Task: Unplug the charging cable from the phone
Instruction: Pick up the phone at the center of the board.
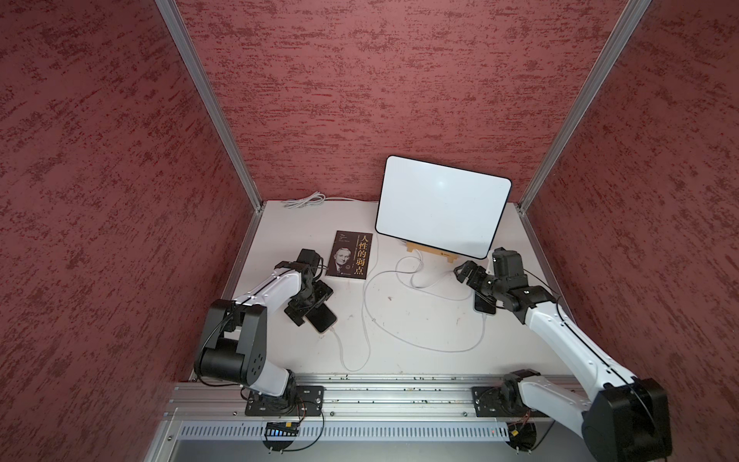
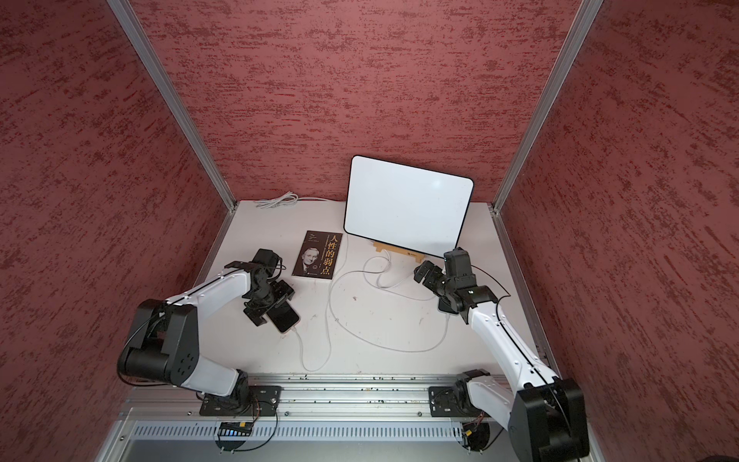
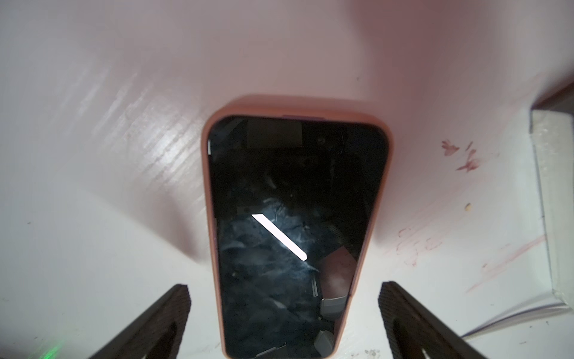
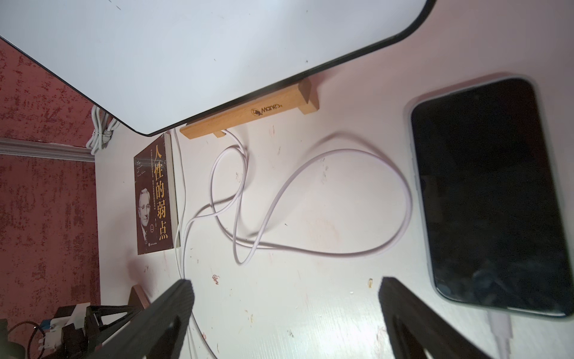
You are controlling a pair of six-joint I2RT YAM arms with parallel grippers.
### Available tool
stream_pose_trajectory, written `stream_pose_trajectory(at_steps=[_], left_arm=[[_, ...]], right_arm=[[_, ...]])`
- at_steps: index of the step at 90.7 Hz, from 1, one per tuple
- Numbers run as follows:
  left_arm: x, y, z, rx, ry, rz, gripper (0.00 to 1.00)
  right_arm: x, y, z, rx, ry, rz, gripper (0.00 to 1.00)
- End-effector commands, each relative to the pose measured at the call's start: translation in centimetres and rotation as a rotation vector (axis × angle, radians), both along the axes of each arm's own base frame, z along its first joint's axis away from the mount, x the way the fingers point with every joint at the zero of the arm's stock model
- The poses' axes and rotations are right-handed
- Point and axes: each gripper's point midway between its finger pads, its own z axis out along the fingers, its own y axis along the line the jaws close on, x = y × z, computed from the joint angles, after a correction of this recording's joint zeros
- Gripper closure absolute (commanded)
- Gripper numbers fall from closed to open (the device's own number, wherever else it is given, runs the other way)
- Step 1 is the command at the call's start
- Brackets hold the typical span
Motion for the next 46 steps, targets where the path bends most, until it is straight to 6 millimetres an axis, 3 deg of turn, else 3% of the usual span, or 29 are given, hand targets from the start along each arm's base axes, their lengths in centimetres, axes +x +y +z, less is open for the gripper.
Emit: stream_pose_trajectory(at_steps=[1, 46], left_arm=[[0.3, -0.2, -0.6, 0.010, -0.005, -0.032, 0.00], [-0.1, -0.4, -1.9, 0.017, 0.016, -0.055, 0.00]], right_arm=[[0.1, 0.3, 0.0, 0.007, -0.012, 0.000, 0.01], [0.1, 0.3, -0.8, 0.014, 0.006, -0.012, 0.01]])
